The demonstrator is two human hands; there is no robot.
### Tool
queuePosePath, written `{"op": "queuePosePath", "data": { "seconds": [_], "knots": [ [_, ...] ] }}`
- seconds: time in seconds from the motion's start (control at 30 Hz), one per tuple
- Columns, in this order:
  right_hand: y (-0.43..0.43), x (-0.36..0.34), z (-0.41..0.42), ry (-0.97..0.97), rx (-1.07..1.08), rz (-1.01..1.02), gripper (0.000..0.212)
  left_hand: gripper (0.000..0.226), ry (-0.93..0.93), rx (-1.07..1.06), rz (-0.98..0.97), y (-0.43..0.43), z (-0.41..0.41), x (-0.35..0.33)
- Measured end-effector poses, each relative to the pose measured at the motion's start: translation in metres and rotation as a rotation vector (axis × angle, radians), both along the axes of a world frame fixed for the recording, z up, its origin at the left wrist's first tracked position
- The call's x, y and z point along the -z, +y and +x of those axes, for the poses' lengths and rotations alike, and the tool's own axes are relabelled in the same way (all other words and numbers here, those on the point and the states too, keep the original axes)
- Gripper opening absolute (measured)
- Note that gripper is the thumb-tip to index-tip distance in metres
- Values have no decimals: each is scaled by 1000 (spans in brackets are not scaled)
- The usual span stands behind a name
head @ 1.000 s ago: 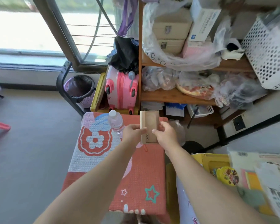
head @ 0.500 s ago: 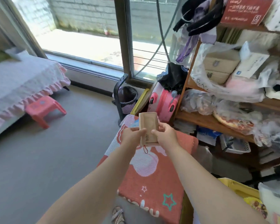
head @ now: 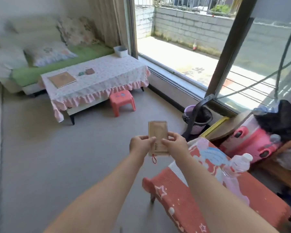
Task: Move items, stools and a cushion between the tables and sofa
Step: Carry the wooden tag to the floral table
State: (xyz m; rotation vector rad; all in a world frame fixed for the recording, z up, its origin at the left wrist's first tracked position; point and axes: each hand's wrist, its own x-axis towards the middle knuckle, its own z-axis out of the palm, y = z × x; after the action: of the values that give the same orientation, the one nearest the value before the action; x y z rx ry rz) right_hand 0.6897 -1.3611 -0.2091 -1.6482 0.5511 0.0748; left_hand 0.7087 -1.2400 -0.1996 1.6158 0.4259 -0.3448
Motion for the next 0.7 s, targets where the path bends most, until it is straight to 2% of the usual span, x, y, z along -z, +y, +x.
{"op": "queuePosePath", "data": {
  "seconds": [0.17,0.37,0.43,0.53,0.7],
  "knots": [
    [90,-8,46,27,-131,13,43,22,-8,-150,3,90,32,-2],
    [171,-18,84,13,-229,-17,42,15,-41,-237,36,171,57,-8],
    [200,-20,96,0,-268,-25,42,19,-56,-265,79,199,65,-9],
    [237,-21,114,-8,-315,-21,43,29,-69,-301,125,235,75,-9],
    [277,-17,139,-3,-383,-29,43,27,-58,-369,127,273,95,-2]
  ]
}}
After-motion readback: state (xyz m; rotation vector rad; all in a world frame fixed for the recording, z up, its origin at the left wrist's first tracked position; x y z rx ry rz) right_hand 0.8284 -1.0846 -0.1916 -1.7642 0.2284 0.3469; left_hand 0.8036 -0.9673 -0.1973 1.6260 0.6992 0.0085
